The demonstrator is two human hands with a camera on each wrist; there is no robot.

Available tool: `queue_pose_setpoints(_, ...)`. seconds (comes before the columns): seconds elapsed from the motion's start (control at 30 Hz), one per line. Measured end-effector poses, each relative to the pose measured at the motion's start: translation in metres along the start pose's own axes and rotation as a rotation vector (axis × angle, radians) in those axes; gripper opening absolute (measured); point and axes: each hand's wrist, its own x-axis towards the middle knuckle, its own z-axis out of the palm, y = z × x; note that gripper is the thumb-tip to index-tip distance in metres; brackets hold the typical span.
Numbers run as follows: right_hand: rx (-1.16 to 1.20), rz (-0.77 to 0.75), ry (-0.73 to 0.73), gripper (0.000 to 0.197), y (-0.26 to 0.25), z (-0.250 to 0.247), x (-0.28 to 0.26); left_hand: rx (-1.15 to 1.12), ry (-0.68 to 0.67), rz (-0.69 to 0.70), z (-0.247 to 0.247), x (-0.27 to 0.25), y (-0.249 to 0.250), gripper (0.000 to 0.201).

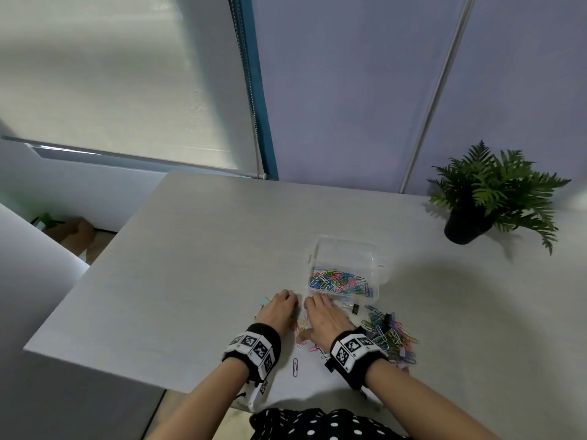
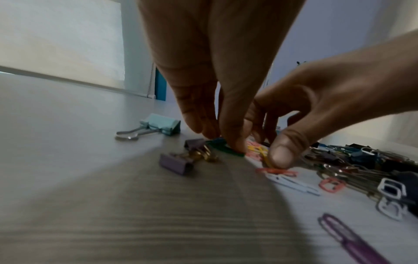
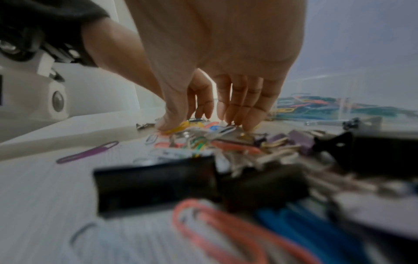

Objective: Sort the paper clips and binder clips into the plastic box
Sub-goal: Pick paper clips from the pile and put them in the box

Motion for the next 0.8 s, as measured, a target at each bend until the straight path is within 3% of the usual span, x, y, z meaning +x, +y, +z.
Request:
queue_pose_setpoints(0.23,0.073,0.009,-0.015,0.035,0.001,0.005,-0.002,-0.034,-0.06,-0.043,-0.006,0.003,0.005,0.017)
queue_pose_setpoints(0.3,0.101,-0.008,-0.01,0.021,0.005,0.001,-0.006,-0.12,-0.057,-0.03,-0.008,0.002,0.003,0.017)
queue_pose_setpoints(0.4,0.173,-0.016,0.031,0.014,0.014,-0.005,-0.015,-0.299,-0.039,-0.051,-0.011,0.002,-0.002,0.026)
queue_pose_setpoints(0.53,0.544,0.124,0.106,0.014,0.028,-0.012,-0.023,-0.495,-0.063,-0.117,-0.017,0.002,-0.004,0.034)
queue_pose_setpoints(0.63,0.882,0.235,0.135,0.016,0.039,-0.022,-0.029,-0.611,-0.101,-0.127,-0.022,0.004,0.001,0.027)
queue_pose_setpoints(0.8,1.164,0.319,0.19,0.011,0.06,-0.046,-0.031,-0.741,-0.181,-0.039,-0.032,0.018,0.024,0.016)
